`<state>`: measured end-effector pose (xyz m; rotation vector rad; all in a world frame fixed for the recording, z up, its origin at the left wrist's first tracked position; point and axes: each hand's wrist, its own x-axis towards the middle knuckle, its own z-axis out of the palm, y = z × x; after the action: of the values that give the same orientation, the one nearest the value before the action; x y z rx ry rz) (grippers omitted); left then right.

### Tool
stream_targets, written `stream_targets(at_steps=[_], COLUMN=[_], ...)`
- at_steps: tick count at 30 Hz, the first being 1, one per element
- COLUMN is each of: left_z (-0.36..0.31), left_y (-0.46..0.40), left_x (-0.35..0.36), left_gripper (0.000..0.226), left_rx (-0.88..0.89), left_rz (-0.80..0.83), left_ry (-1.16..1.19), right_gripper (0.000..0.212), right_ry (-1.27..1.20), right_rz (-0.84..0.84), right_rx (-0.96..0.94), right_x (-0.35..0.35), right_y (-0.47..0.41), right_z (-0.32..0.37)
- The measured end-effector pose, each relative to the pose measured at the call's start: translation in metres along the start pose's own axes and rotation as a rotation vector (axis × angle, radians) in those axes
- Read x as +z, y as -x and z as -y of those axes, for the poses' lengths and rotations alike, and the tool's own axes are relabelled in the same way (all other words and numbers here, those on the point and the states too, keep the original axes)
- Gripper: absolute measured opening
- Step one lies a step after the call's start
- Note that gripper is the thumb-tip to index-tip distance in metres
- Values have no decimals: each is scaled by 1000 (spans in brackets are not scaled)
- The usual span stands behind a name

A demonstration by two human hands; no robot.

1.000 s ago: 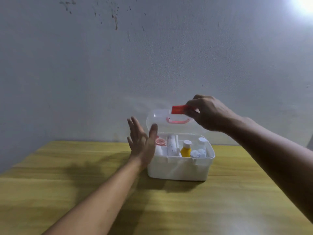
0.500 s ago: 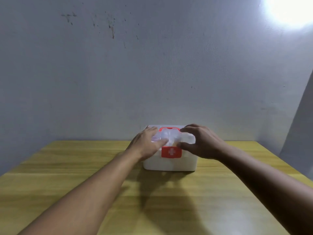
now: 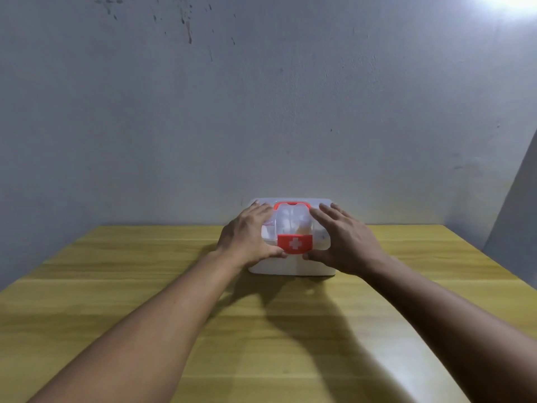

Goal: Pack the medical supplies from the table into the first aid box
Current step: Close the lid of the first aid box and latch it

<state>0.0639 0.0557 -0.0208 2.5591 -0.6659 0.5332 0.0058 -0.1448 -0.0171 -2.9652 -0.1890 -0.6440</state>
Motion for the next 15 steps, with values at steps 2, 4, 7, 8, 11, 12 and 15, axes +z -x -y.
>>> stream_targets(at_steps=[2,4,7,8,11,12,15], left_z=[0,0,1,2,4,5,5], left_y=[0,1,1,0,-3,-4,-11], left_x=[1,1,-2,-4,-5,-4,-1], left_gripper=[103,102,103,103,102,103,102], left_rx=[0,10,31,40,53,49,30], left_rz=[-18,-19,9,25,58,58,56], left_ry=[-7,-14,-34,-47,-98,-105,-96], right_gripper=[97,98,100,100,98,98,95], right_ry=[5,0,4,7,19,23,20], right_rz=[-11,-6,44,61,81,81,73], right_rx=[1,3,-5,-8,-7,-2,4], right_x=[0,1,0,-1,-3,-3,-1], right_y=[0,-1,-1,-1,-4,-5,-12], right_z=[0,-1,-4,-5,-5,-5,-6])
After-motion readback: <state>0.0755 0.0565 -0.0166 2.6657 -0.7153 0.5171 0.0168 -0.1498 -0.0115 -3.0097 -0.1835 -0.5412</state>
